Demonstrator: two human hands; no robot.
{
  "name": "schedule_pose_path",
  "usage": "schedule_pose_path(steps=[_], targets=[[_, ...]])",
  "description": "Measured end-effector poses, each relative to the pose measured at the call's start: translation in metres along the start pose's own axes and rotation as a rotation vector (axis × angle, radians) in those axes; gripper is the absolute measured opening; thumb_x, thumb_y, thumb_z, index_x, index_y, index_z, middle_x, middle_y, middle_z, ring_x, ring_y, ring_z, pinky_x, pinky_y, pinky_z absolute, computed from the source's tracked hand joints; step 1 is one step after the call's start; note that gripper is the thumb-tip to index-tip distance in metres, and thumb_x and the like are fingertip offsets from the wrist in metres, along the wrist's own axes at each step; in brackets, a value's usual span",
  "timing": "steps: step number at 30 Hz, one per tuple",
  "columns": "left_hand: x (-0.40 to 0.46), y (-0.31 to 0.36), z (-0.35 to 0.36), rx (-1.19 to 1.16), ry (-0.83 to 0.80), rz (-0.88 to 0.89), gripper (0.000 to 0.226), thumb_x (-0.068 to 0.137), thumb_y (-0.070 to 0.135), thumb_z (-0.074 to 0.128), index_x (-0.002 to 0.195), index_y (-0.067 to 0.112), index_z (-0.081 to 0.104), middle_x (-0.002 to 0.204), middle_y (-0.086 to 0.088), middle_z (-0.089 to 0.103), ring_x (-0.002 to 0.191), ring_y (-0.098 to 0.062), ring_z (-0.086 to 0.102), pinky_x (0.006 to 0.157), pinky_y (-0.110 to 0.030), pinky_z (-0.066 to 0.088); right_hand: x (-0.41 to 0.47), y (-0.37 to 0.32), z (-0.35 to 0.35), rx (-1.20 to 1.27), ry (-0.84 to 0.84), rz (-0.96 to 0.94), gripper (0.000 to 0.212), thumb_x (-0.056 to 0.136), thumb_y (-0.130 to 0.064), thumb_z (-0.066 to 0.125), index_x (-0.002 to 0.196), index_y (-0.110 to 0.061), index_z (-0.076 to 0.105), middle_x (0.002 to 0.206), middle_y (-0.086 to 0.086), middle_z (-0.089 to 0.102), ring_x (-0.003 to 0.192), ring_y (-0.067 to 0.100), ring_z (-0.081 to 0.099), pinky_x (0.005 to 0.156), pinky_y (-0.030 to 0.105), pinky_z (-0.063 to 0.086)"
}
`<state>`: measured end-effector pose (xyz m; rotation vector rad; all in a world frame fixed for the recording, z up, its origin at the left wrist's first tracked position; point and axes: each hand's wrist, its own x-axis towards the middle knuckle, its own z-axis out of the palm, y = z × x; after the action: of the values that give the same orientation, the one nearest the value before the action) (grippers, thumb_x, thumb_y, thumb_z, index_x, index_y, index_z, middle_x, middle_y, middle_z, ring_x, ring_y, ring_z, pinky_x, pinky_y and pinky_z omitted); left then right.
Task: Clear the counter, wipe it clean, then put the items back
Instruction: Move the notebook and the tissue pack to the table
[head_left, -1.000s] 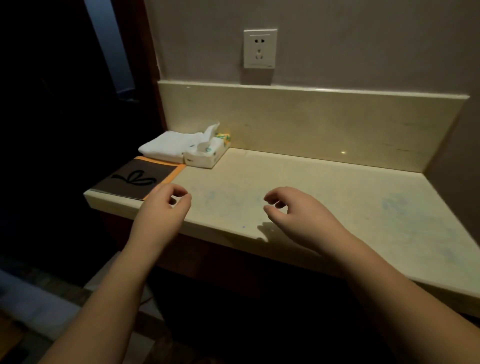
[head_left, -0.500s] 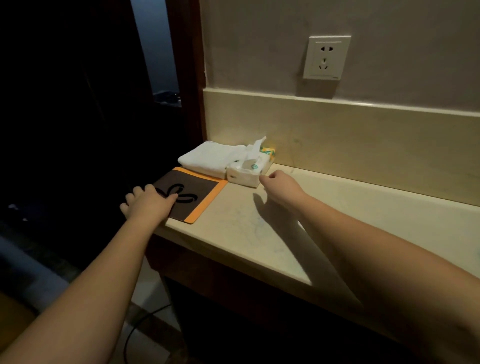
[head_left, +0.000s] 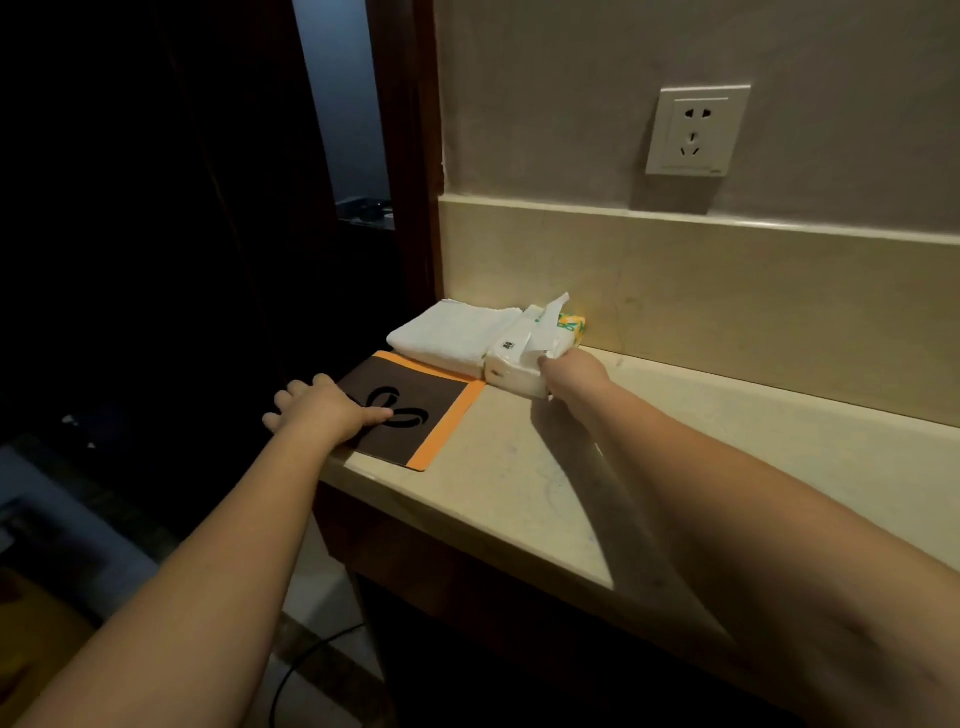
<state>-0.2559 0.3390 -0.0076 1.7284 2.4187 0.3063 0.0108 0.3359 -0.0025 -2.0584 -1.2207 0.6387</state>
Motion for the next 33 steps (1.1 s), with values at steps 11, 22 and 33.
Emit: schedule_pose_path(steps=[11,22,33], targets=[[-0.058,-0.032,-0.02,-0.85,-0.228,0.091,0.018,0.09,0.017,0.066,0.106,0.012,0.06,0.09,-0.009,0.066,0.078,-0.026,0.063,0.061,-0.033,0.051,-0.055,0.03,-0.069,0.79,-0.208,0.276,0.02,0.095,-0.011,0.039,0.11,-0.012,0.051,0.095,0.01,0.058,0.089,0.028,0.062,0.059,0.033,0.054],[-0.166,-0.01,0.0,-1.335,-0.302,0.103,0.015,0.097,0.017,0.054,0.112,0.019,0.055,0.096,-0.003,0.066,0.077,-0.017,0.062,0.04,-0.021,0.041,-0.093,0.057,-0.096,0.877,-0.165,0.368,0.024,0.09,-0.014,0.059,0.113,-0.01,0.053,0.09,0.011,0.057,0.073,0.02,0.058,0.05,0.025,0.05],[-0.262,0.066,0.01,-1.52,-0.615,0.177,0.017,0.095,0.015,0.05,0.105,0.022,0.062,0.091,-0.001,0.068,0.074,-0.019,0.059,0.04,-0.023,0.033,-0.223,0.161,-0.225,1.09,0.068,0.193,0.015,0.091,-0.014,0.054,0.105,-0.013,0.061,0.089,0.006,0.063,0.066,0.013,0.058,0.049,0.021,0.051]])
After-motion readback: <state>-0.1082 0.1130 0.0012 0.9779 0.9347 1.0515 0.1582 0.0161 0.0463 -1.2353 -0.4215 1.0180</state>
